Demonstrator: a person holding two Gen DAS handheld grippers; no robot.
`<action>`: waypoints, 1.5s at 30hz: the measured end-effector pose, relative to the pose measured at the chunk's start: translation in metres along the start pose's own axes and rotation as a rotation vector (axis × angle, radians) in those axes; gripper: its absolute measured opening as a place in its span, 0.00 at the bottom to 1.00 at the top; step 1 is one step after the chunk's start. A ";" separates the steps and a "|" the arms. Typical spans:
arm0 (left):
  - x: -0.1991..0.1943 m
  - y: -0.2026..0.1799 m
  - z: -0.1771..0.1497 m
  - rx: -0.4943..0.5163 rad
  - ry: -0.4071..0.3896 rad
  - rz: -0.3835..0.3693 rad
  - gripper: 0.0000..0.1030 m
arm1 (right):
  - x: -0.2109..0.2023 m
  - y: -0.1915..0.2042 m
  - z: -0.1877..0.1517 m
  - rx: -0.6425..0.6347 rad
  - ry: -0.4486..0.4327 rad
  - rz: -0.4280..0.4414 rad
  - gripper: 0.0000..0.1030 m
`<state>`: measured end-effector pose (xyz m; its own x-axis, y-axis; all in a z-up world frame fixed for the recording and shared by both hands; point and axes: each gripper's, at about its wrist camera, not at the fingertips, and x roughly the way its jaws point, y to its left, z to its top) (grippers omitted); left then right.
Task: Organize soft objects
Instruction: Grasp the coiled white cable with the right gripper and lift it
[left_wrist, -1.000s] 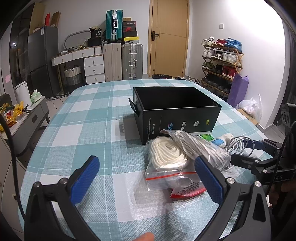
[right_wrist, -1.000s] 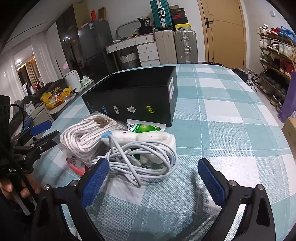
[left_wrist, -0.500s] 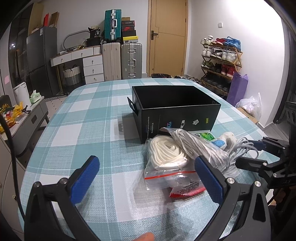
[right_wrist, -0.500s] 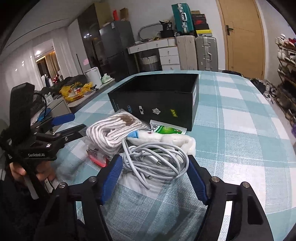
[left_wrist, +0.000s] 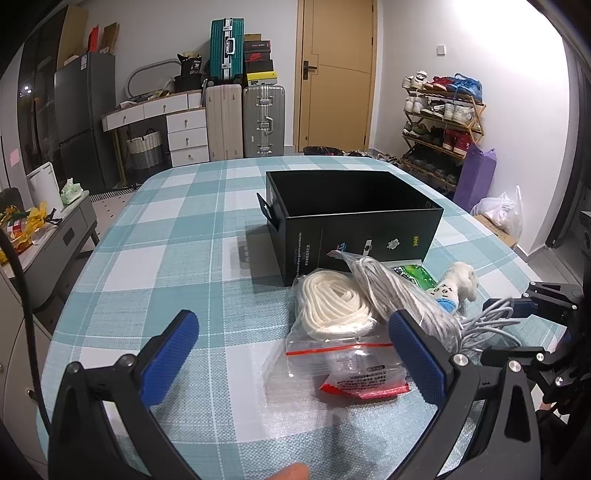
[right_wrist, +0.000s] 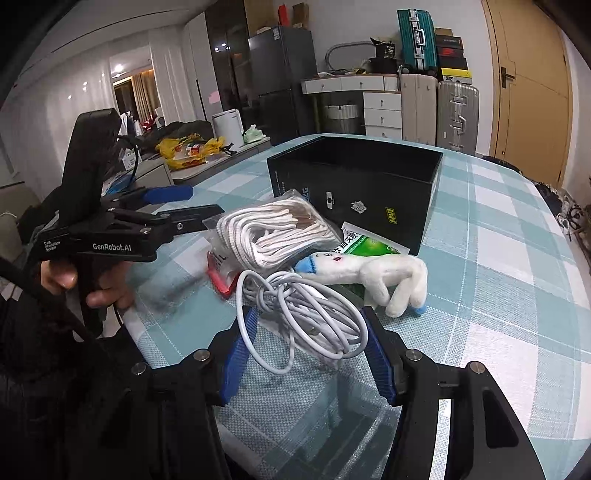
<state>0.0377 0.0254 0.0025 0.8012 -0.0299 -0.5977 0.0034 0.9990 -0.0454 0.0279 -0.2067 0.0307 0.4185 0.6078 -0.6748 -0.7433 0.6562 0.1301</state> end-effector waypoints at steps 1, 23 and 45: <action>0.000 0.000 0.000 -0.001 -0.002 0.000 1.00 | 0.000 0.001 -0.001 -0.007 0.004 0.011 0.57; -0.002 0.003 0.002 -0.020 -0.014 -0.008 1.00 | 0.027 0.010 0.004 0.017 0.053 0.058 0.62; -0.003 0.006 0.002 -0.035 -0.014 -0.012 1.00 | 0.025 0.018 0.004 -0.046 0.010 -0.009 0.34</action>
<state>0.0366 0.0317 0.0054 0.8098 -0.0412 -0.5853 -0.0076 0.9967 -0.0807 0.0272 -0.1779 0.0188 0.4200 0.5975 -0.6830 -0.7630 0.6400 0.0906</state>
